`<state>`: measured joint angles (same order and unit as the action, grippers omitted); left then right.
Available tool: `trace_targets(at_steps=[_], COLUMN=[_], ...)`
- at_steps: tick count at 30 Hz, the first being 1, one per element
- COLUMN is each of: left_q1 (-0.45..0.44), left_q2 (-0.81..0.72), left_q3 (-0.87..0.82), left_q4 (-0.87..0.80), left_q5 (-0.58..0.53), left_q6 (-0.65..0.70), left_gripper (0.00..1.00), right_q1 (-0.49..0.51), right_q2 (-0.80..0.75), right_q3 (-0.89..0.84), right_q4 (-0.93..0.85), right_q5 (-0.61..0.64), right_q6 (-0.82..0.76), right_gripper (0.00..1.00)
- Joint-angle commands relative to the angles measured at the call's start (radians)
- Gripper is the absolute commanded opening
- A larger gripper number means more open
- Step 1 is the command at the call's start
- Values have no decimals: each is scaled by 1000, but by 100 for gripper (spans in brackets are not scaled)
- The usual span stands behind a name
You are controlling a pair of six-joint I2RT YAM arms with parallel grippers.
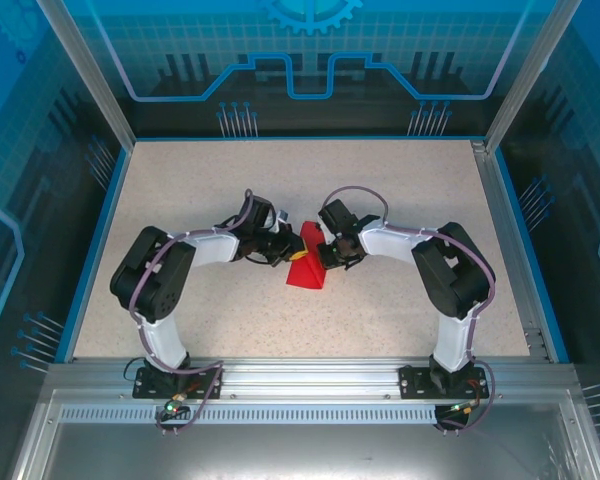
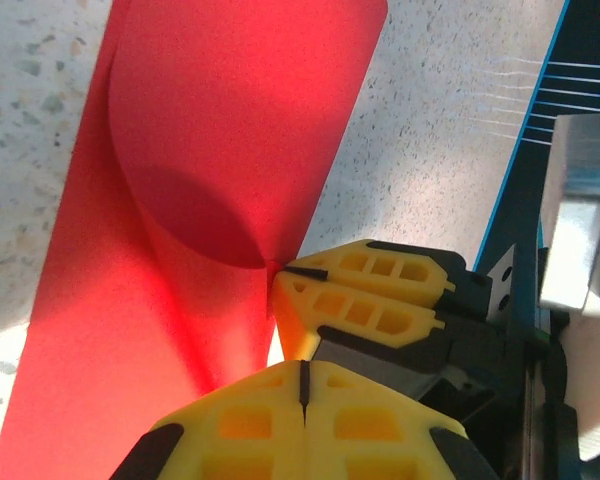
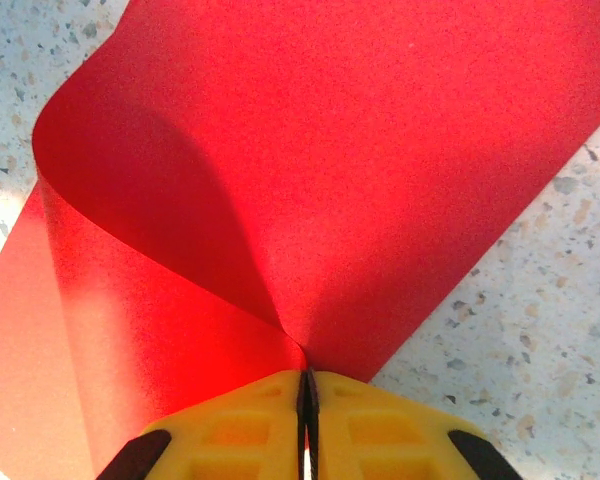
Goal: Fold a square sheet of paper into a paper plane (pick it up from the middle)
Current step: Fold the triangle a second time at the center of the table.
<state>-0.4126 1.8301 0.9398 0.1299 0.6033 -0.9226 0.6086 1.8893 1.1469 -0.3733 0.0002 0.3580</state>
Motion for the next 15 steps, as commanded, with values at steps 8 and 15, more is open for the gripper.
trace_targets(at_steps=[8,15], left_q1=[-3,-3], left_q2=[73,122], left_q3=[52,62], left_q4=[83,53], left_q5=[71,46], left_q6=[-35,-17], left_gripper=[2,2], right_q1=[8,8], right_q2=[40,39], right_q3=[5,7], right_q4=[-19,-19], right_q5=[17,15], right_q6=[8,7], right_gripper=[11,11])
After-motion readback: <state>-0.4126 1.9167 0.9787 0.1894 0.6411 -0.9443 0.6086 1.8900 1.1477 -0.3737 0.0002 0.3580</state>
